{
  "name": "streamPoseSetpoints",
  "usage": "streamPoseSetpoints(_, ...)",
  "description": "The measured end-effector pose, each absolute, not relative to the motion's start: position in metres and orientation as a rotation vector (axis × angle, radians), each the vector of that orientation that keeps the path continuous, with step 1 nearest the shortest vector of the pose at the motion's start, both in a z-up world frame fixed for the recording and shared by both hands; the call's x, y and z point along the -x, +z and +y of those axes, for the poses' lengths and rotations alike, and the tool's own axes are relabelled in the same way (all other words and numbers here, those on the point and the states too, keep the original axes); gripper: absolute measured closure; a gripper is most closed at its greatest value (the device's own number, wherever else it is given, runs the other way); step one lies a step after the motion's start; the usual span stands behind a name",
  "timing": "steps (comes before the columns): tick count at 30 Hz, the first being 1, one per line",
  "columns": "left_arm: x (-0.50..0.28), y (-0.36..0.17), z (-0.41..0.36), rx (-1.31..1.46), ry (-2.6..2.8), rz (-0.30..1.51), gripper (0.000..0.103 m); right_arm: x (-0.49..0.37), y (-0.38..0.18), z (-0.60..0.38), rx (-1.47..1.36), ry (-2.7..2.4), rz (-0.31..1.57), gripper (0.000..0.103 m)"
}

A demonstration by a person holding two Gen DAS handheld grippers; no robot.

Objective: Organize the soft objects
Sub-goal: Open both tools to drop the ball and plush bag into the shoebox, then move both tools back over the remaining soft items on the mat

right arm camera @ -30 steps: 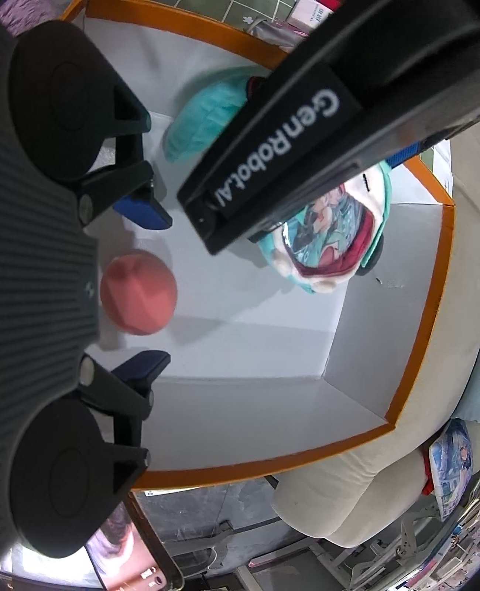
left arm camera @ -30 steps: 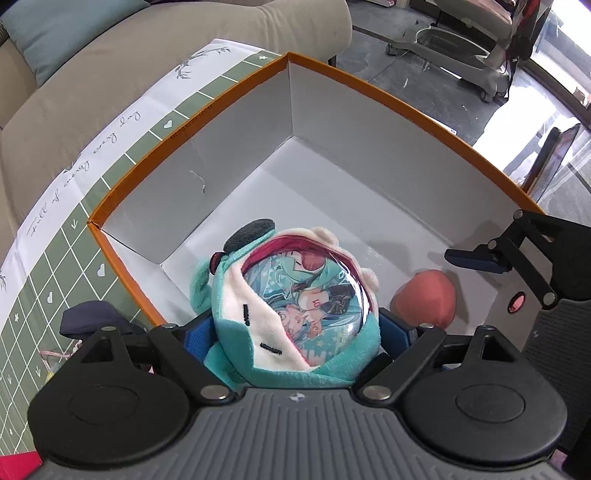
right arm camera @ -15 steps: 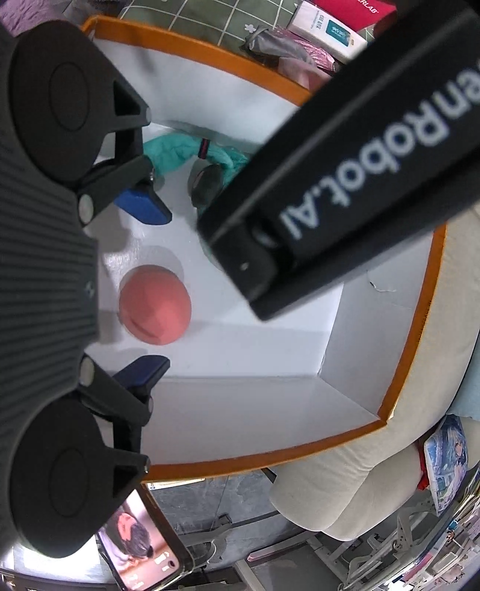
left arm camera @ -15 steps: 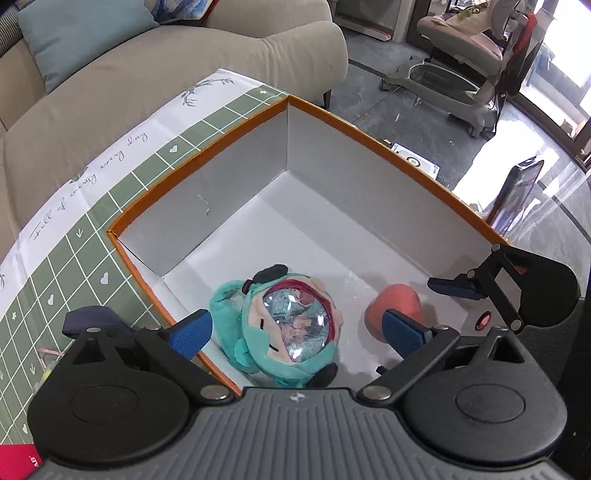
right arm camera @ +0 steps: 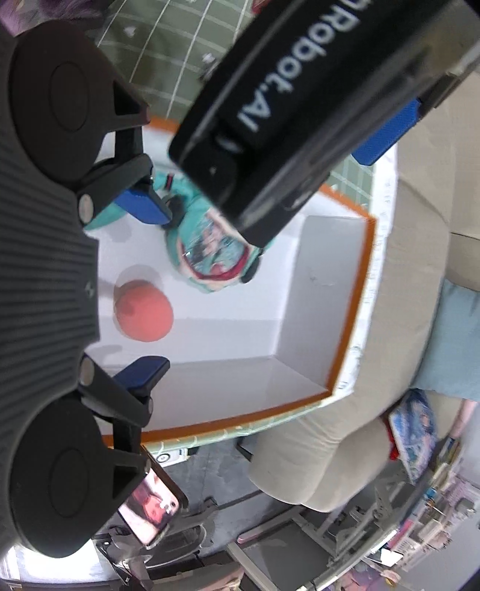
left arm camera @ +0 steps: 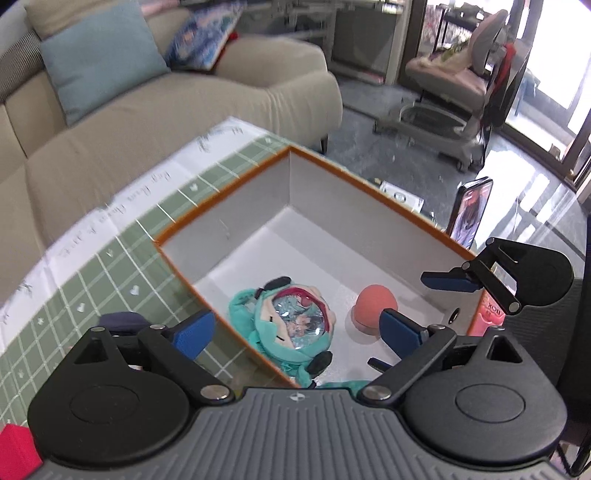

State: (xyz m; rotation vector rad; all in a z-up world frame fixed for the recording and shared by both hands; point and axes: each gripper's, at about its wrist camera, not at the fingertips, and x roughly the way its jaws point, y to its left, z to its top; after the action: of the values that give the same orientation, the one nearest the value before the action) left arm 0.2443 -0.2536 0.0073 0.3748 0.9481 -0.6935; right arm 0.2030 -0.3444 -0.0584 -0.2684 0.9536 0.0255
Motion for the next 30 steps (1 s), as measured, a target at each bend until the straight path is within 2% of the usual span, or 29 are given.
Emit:
streamPoseSetpoints(10,-0.194,0.047,-0.181,-0.272,-0.635,0.774,0.0,-0.165,-0.023,-0.297,0.23,0.045,0.781,0.026)
streamPoseSetpoints(21,-0.148,0.059,-0.089,-0.148,-0.485,0.658,0.0,-0.133,-0.003,-0.24,0.103,0.07,0.651,0.025)
streamPoseSetpoints(26,-0.131,0.049,-0.049,-0.102,-0.399,0.664,0.0,-0.122,-0.005,-0.212,0.067,0.091,0.629,0.019)
streamPoseSetpoints(30,-0.122,0.037,-0.021,-0.061,-0.337,0.676,0.008,-0.118,-0.009,-0.19,0.069,0.11,0.624,0.019)
